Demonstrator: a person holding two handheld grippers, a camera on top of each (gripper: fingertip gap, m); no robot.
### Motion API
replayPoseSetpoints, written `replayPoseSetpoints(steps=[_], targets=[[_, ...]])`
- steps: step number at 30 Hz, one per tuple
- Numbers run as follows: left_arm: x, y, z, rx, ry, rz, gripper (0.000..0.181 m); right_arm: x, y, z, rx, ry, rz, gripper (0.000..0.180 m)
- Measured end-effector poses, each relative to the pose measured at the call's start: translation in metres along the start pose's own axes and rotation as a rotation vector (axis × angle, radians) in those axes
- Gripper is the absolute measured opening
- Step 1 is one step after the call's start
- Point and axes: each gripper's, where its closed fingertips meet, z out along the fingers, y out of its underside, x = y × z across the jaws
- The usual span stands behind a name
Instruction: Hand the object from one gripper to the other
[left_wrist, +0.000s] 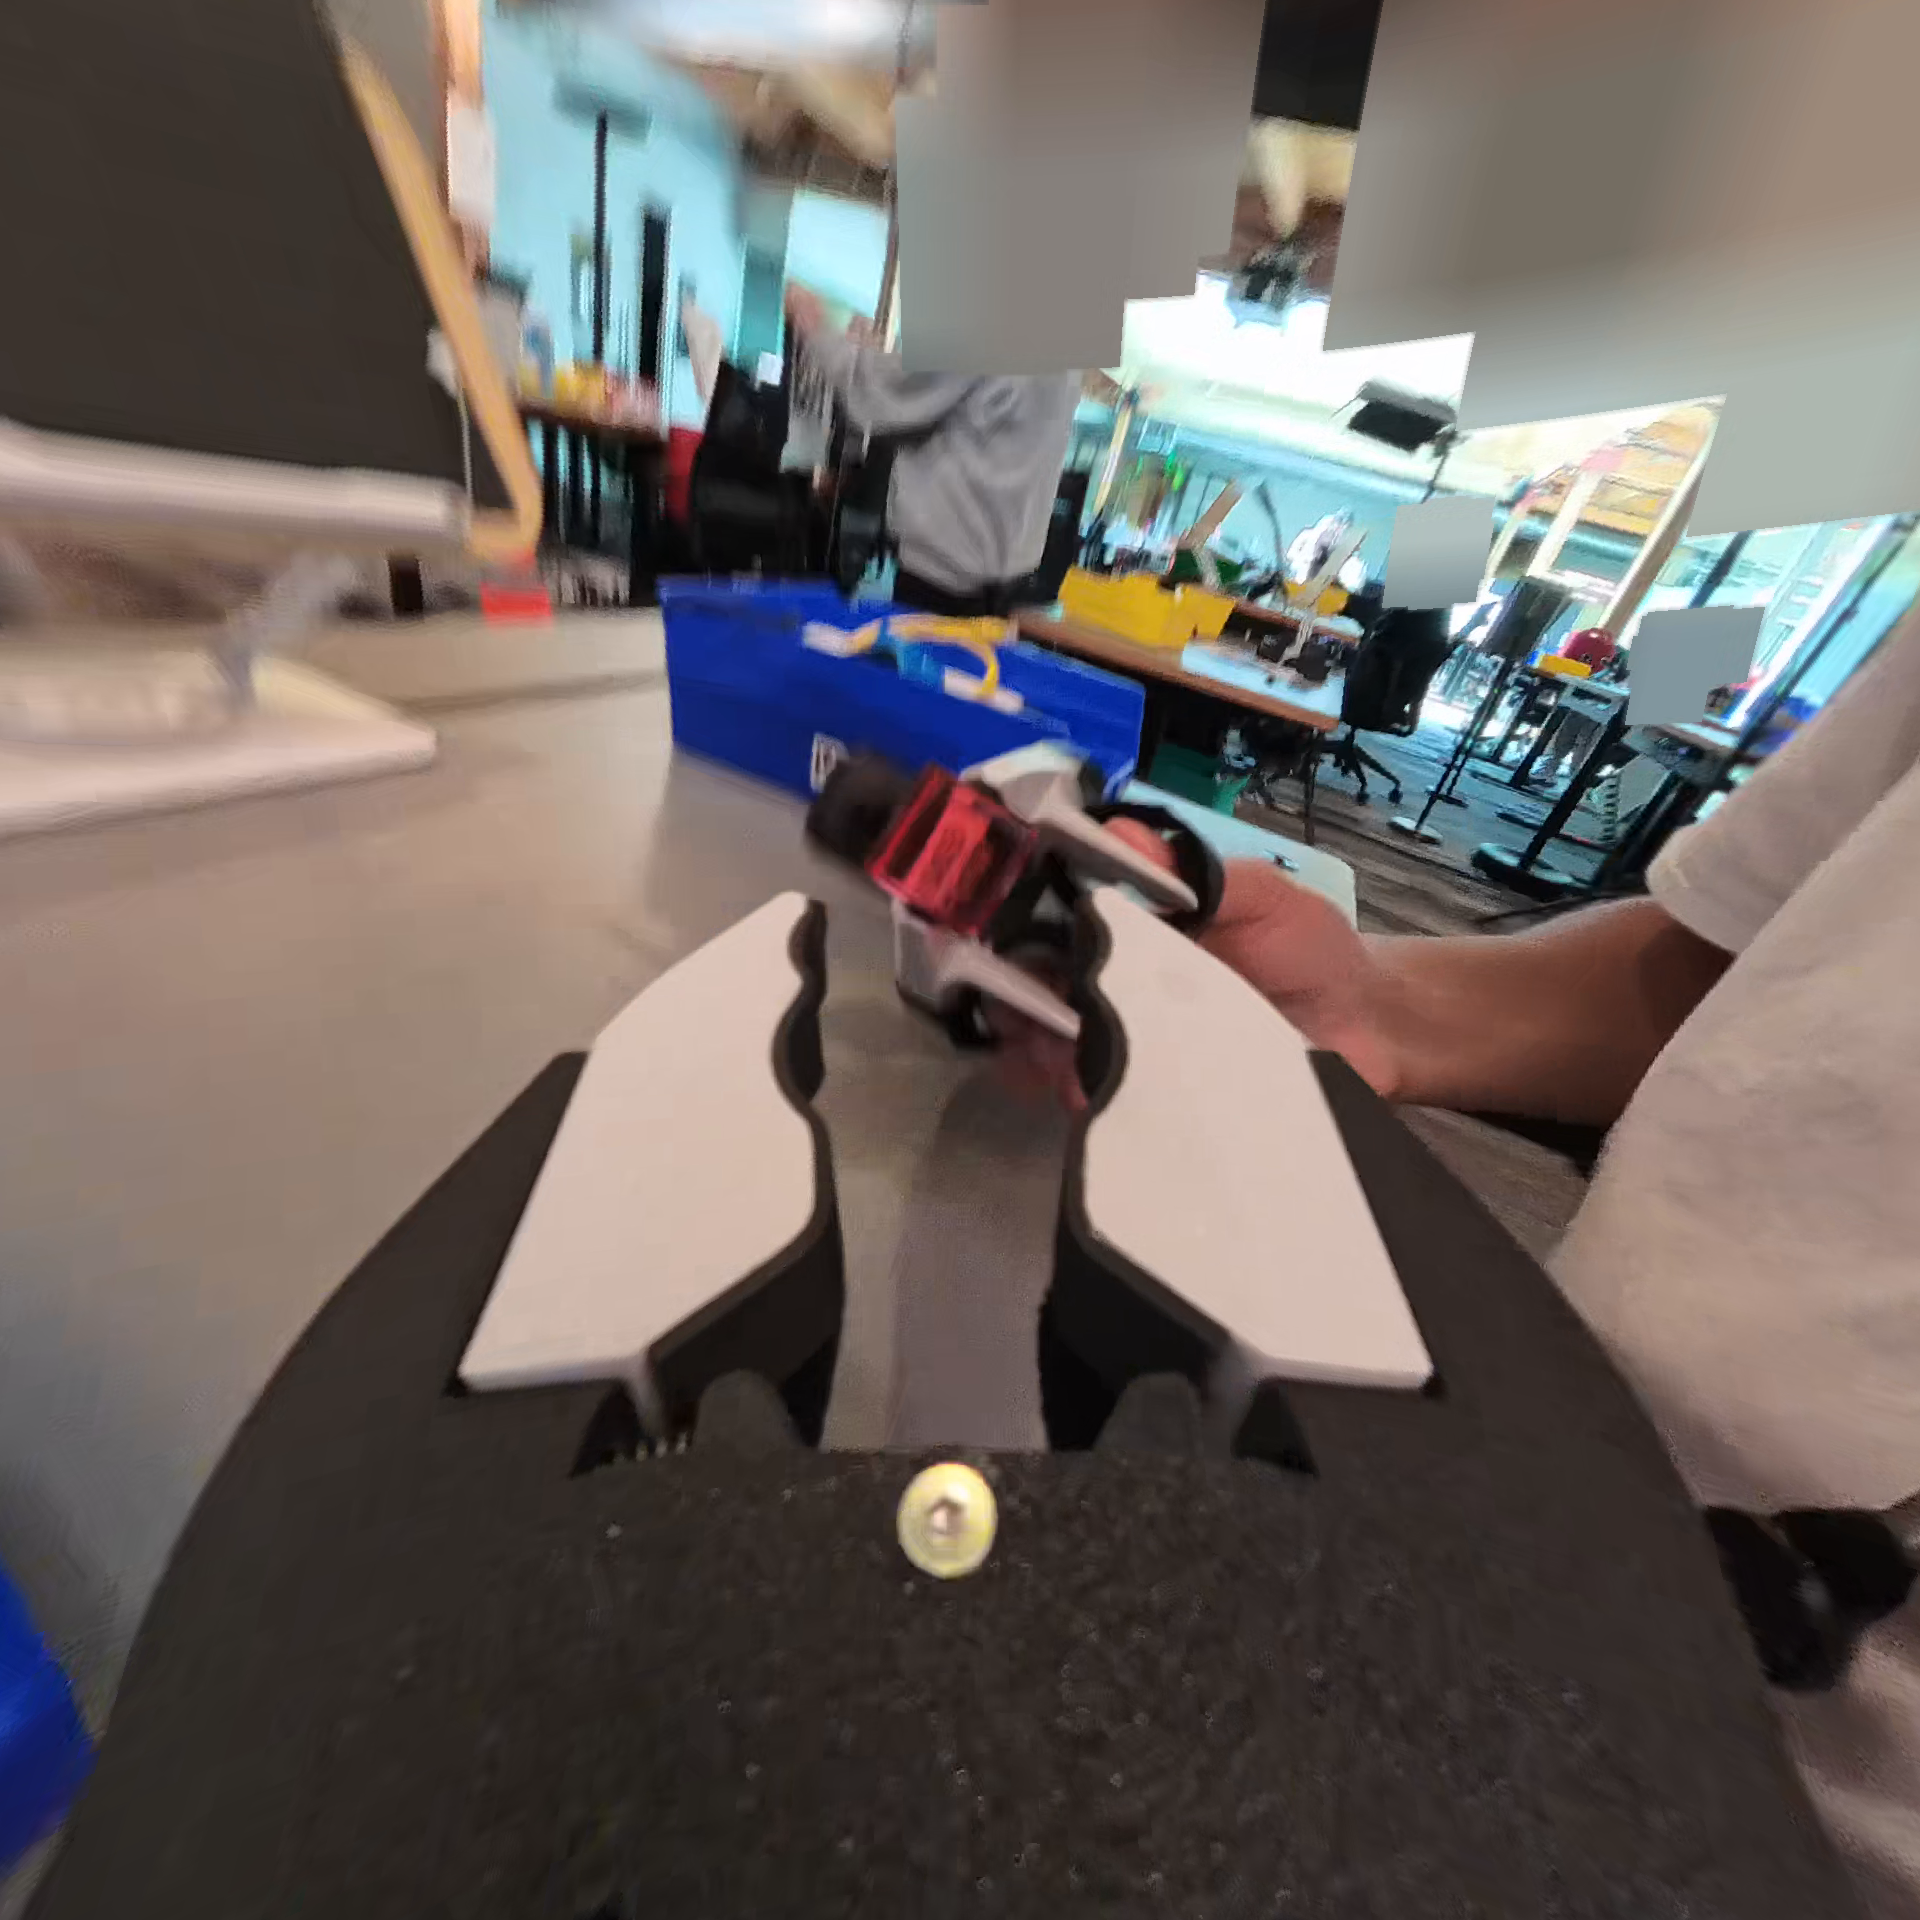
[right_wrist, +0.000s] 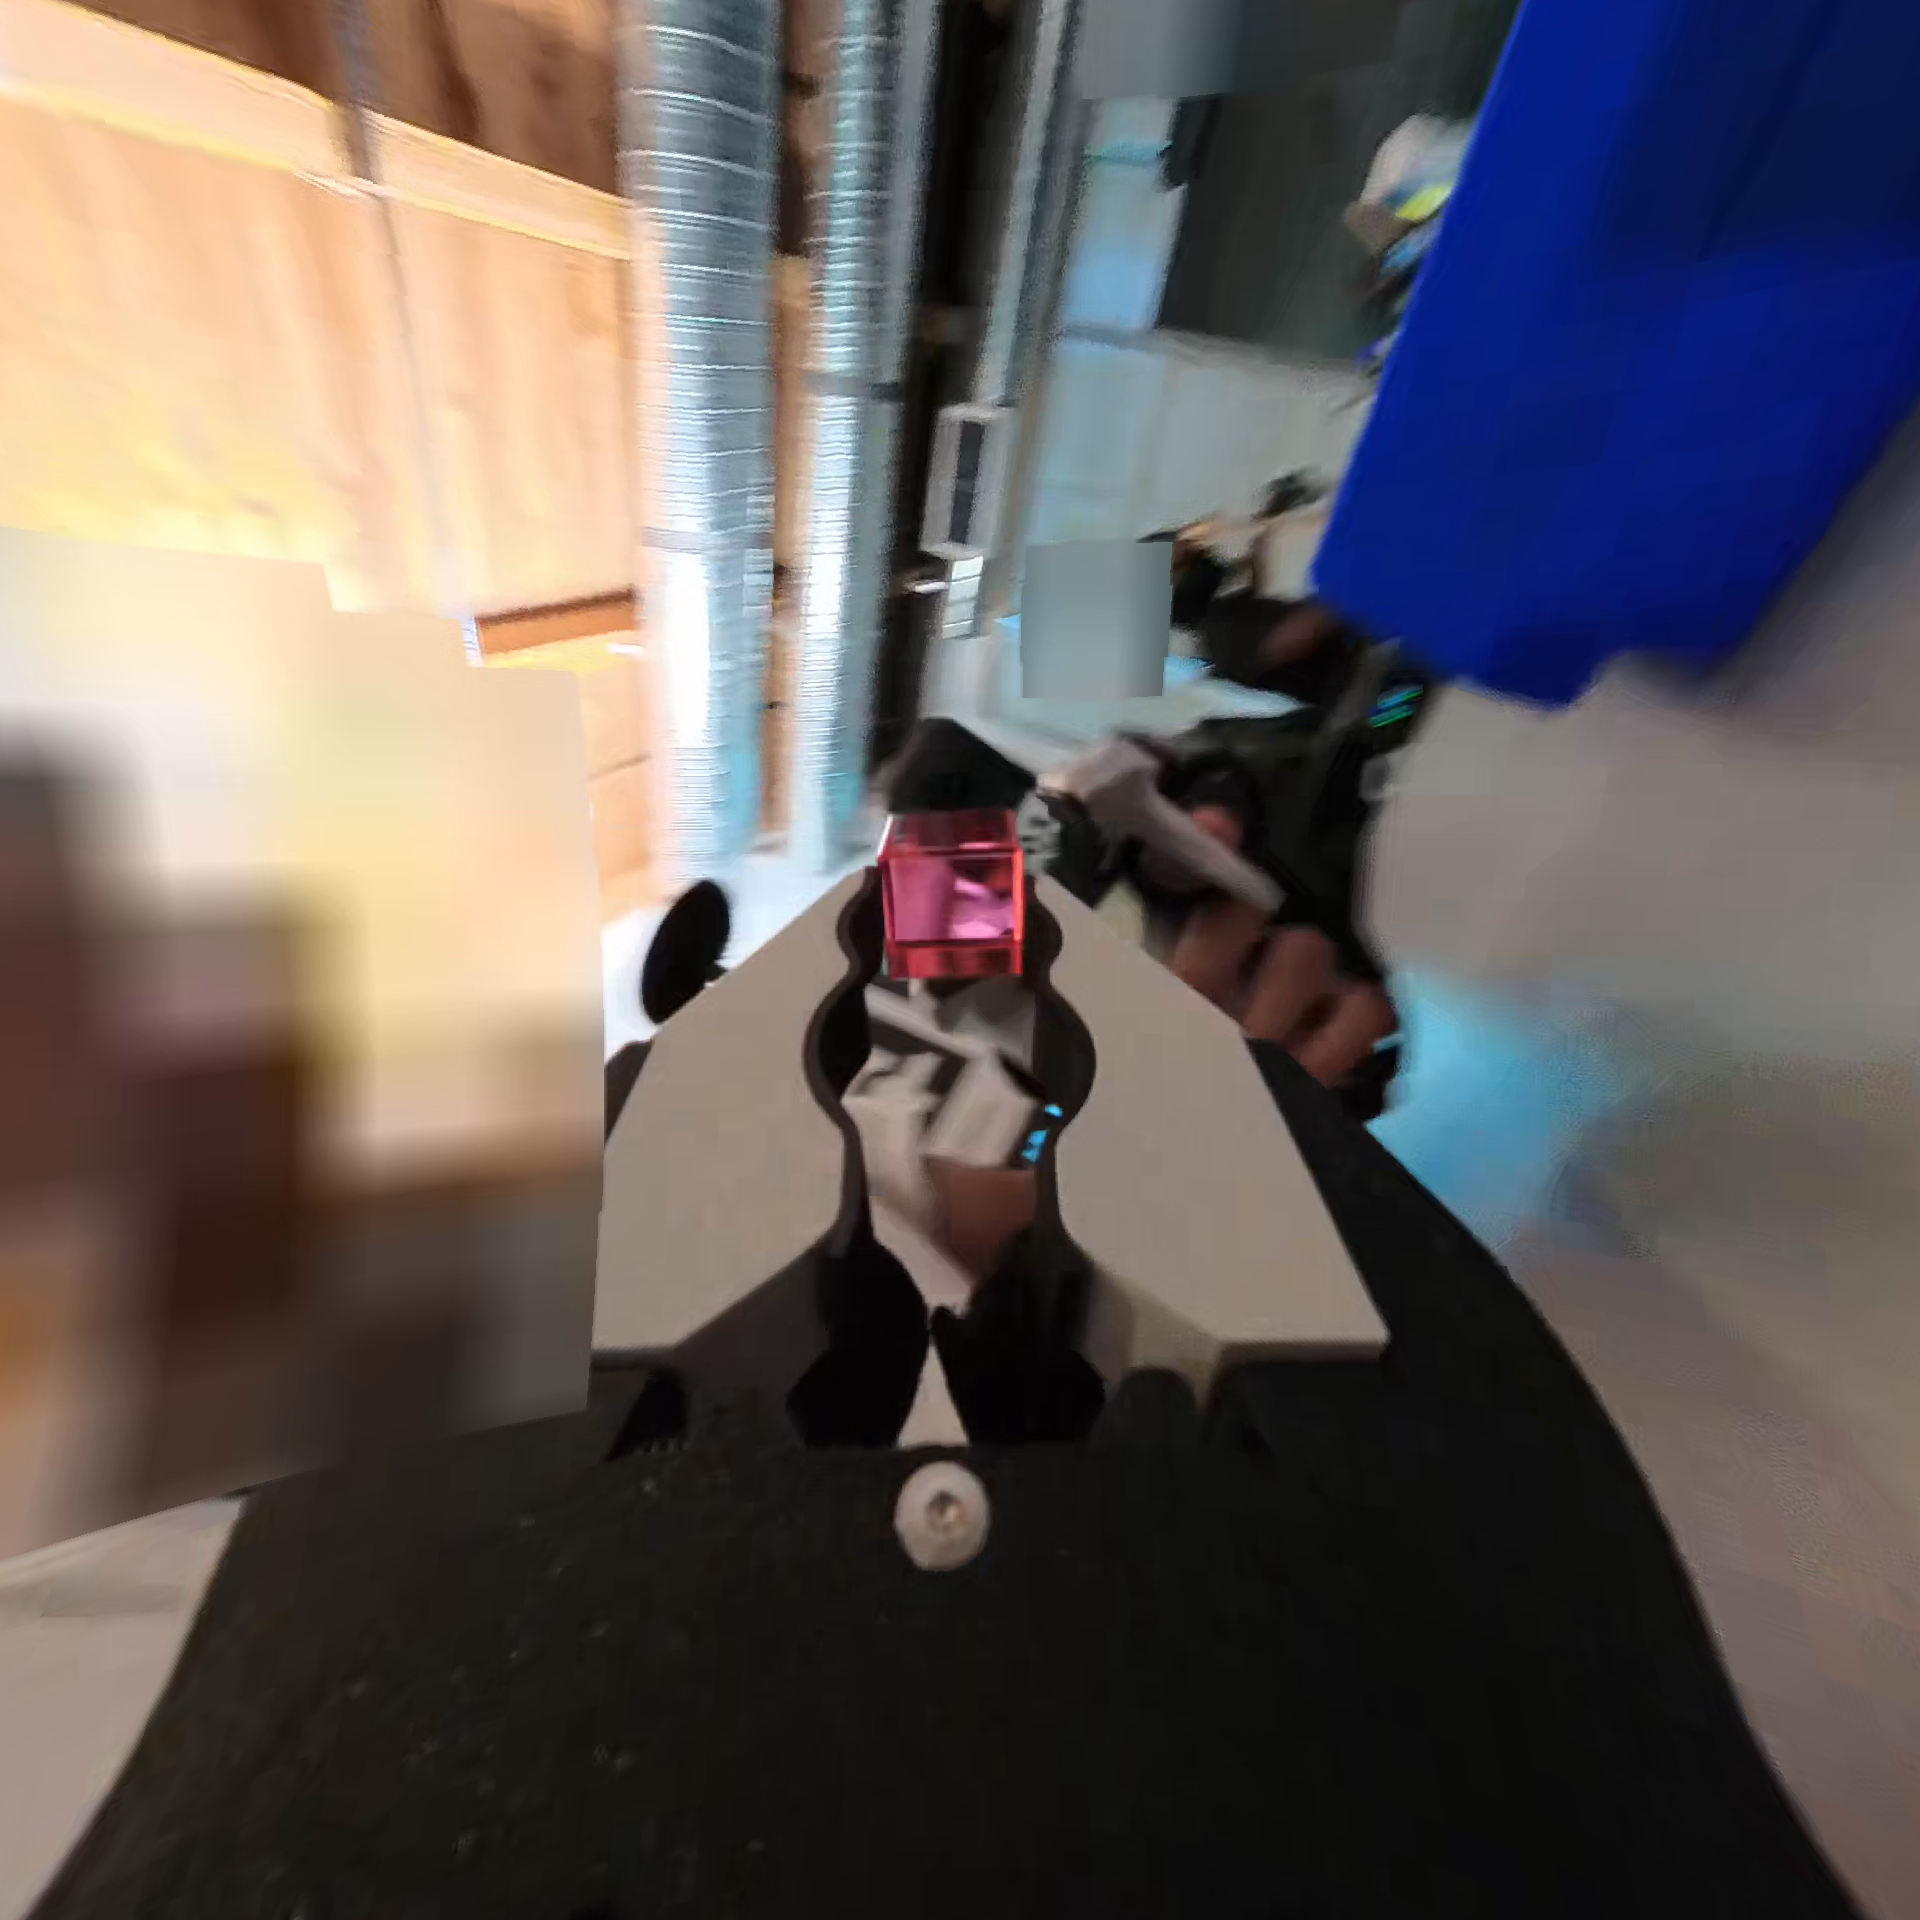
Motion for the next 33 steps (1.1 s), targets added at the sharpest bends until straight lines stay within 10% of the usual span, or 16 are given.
replayPoseSetpoints(steps=[1,7,24,33], targets=[[-0.004,0.008,0.003,-0.044,-0.005,-0.095,0.05,0.004,-0.004,-0.004,0.015,0.081,-0.096,0.025],[-0.002,0.012,0.009,0.047,0.107,-0.467,0.042,0.012,-0.002,-0.005,-0.038,0.272,-0.404,0.025],[-0.006,0.03,0.003,-0.127,0.082,-0.403,0.025,0.009,-0.009,-0.013,-0.109,0.276,-0.492,0.036],[0.021,0.058,0.009,-0.387,0.123,-0.066,0.025,0.026,0.035,-0.048,-0.736,0.436,-0.616,0.046]])
